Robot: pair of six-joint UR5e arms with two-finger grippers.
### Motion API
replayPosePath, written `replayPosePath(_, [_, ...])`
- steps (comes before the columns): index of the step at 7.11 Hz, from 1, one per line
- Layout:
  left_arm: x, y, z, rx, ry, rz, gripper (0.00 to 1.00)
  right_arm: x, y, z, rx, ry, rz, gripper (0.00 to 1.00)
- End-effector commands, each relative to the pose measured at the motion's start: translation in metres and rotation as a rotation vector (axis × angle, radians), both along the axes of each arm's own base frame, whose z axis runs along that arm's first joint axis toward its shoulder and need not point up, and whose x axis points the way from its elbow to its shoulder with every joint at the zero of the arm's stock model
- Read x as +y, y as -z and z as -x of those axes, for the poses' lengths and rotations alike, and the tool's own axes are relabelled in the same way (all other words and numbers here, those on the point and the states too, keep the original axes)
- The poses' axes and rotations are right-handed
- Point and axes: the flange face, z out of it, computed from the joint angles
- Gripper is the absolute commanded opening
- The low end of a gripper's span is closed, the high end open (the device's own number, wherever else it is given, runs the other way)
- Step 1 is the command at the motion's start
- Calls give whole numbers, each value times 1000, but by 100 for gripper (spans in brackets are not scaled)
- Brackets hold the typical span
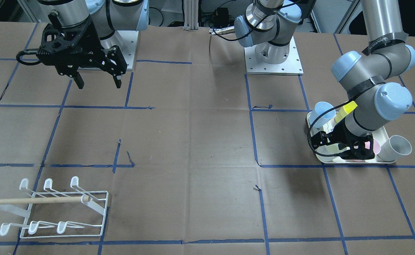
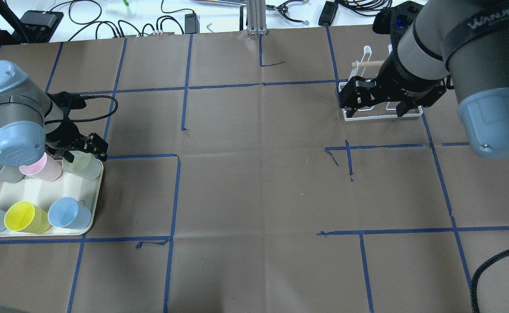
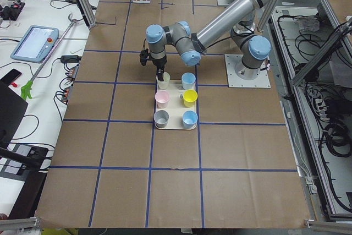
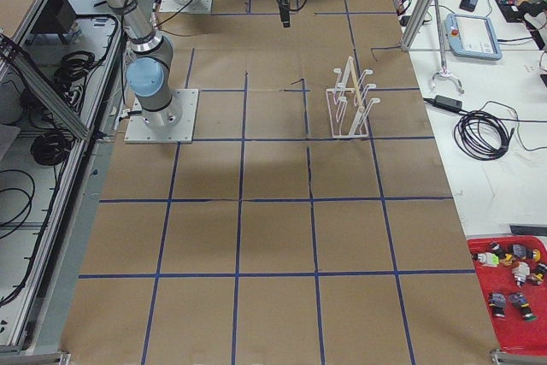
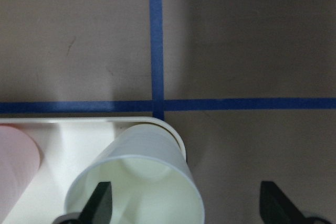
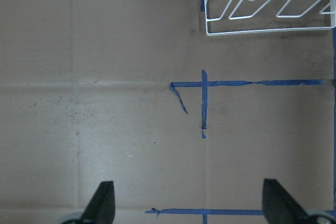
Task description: Transfer IKEA cup to right arm and place on rack
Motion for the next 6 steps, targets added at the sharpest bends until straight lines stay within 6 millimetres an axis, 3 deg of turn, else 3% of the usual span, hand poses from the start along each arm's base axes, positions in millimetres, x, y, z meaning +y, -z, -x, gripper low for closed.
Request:
replayPosePath(1, [6,4,-9,6,-13,-11,90,0,0,0,1,1,0,100])
replayPosePath(4, [1,-9,-9,3,-8,21,49,0,0,0,0,-1,0,100])
replayPosePath(6, [0,-7,-9,7,-9,18,7,0,1,0,2,-1,-2,100])
